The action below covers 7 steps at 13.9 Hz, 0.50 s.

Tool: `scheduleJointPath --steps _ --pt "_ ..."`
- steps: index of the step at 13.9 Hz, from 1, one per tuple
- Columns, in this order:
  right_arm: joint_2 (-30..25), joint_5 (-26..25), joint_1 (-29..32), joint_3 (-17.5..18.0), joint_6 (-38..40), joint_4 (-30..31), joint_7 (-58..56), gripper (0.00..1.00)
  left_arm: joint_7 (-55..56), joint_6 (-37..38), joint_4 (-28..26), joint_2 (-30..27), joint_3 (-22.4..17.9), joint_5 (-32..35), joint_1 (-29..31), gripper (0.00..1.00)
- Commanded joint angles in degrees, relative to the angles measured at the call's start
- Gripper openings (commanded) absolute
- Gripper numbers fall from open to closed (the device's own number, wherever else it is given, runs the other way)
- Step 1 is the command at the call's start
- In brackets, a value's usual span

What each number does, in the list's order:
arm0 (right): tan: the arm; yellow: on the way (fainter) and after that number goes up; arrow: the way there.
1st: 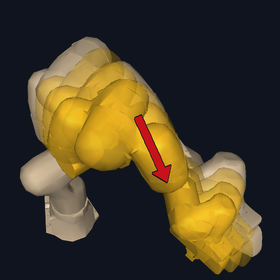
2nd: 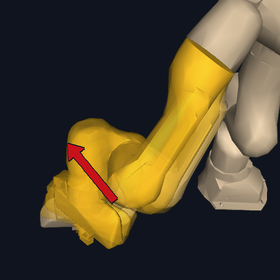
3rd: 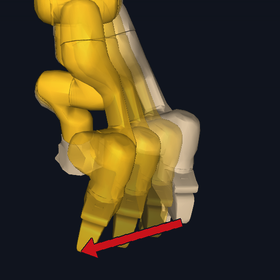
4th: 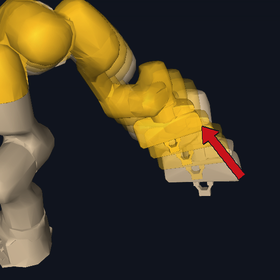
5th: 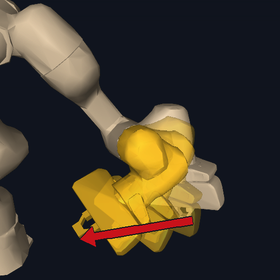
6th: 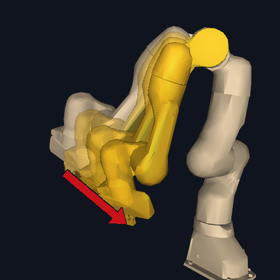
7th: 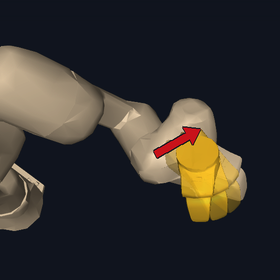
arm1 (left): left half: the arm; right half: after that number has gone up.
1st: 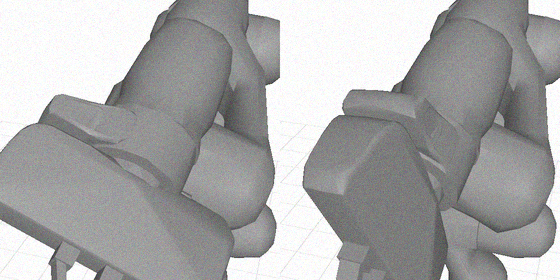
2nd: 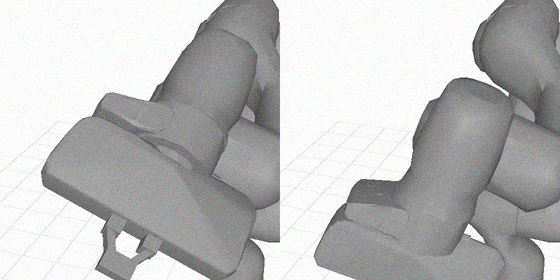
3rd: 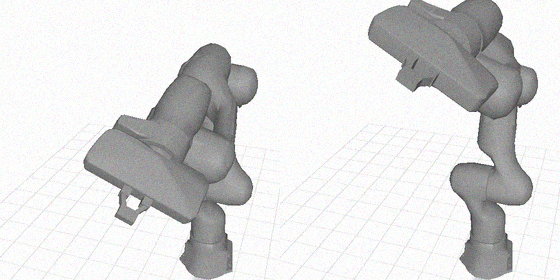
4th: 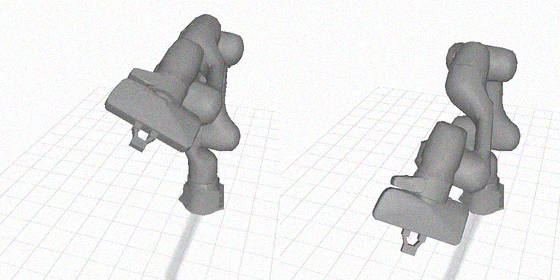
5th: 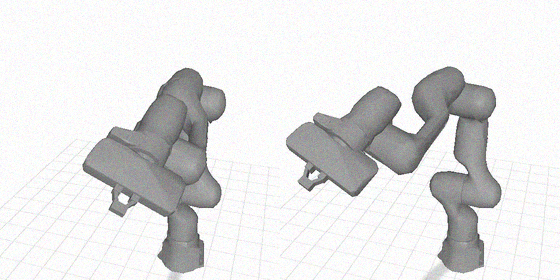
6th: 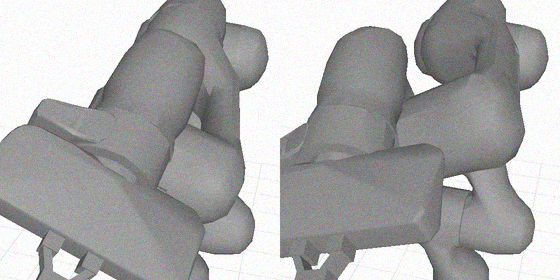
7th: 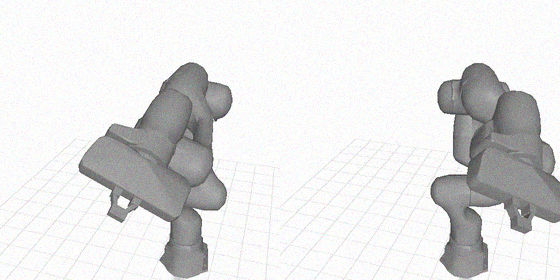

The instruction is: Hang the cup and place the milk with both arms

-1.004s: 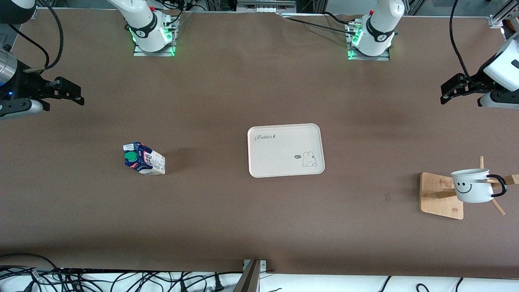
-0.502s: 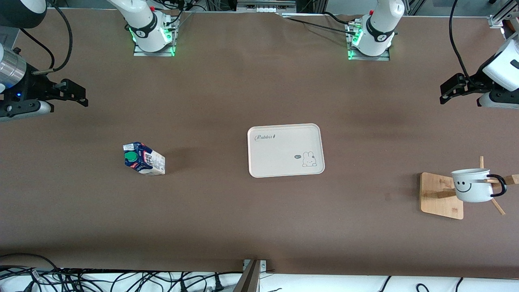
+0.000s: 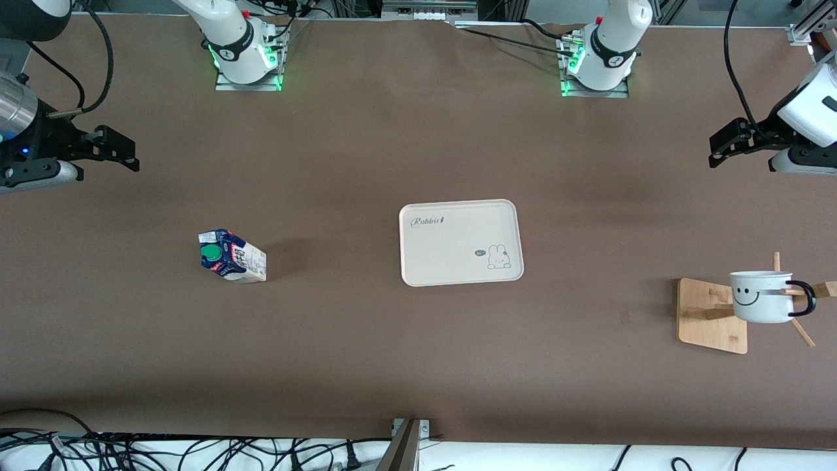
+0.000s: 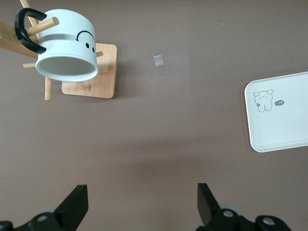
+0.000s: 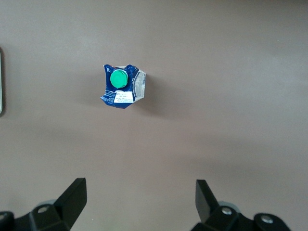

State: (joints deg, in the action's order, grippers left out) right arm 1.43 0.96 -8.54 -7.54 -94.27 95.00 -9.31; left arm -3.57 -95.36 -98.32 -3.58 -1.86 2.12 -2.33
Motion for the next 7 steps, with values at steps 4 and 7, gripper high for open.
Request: scheduleJointPath --steps 4,7 --pt "1.03 -0.34 0.45 -0.19 1.20 -1.74 0.60 1.00 -0.82 1.49 1.03 -0.20 0.01 -0.80 -0.04 1.00" --pt "1.21 -0.34 0.37 -0.11 1.20 -1.74 0.78 1.00 -0.82 1.49 1.03 -0.20 0.01 -0.80 -0.04 1.00"
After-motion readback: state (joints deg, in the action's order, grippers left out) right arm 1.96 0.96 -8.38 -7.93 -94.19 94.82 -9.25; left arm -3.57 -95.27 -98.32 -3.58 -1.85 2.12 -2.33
